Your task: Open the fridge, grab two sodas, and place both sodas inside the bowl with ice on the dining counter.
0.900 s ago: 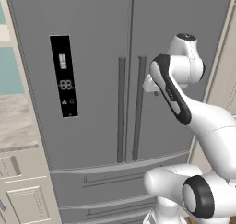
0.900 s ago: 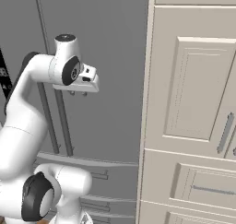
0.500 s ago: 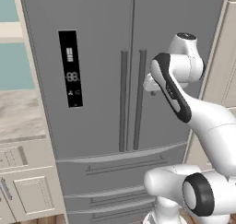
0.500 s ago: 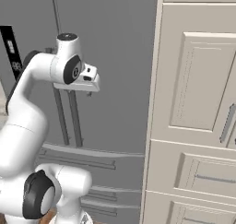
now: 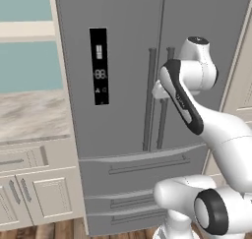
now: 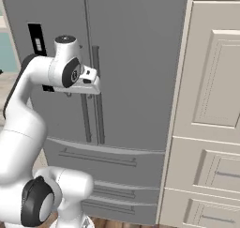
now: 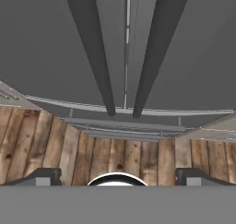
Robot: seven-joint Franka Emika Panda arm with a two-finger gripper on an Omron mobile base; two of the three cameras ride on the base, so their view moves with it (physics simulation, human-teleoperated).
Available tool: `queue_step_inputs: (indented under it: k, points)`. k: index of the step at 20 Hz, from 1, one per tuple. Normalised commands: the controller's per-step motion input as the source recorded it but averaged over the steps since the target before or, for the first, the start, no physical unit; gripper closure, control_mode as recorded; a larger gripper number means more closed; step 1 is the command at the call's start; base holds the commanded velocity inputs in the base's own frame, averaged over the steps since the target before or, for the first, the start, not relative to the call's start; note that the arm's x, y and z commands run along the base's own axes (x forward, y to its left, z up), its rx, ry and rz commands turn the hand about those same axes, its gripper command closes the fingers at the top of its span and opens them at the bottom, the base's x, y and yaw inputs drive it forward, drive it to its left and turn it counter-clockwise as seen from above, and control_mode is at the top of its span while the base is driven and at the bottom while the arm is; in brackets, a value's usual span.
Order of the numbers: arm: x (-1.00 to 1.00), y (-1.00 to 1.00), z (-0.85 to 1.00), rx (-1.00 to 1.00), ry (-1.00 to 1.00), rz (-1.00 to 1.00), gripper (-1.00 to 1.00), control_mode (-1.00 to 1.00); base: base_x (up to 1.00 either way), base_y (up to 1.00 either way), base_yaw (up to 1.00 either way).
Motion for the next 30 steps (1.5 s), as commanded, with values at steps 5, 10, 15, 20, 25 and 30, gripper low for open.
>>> queue_step_inputs:
  k: [5,10,15,20,25,30]
  points:
    - [0.00,0.00,0.00,0.00,0.00,0.00,-1.00,1.00,-0.50,0.02,0.00]
    - [0.00,0.00,0.00,0.00,0.00,0.00,-1.00,1.00,-0.40,0.02,0.00]
    - [0.00,-0.02,0.00,-0.07,-0.14,0.00,-1.00,-1.00,0.00,0.03,0.00]
    - [0.16,-0.11,0.00,-0.12,-0.32,0.00,-1.00,-1.00,0.00,0.00,0.00]
    - [0.39,-0.06,0.00,-0.04,-0.23,0.00,-1.00,-1.00,0.00,0.00,0.00]
    - [0.66,-0.10,0.05,0.06,-0.08,-0.01,-1.00,-1.00,0.00,0.00,0.00]
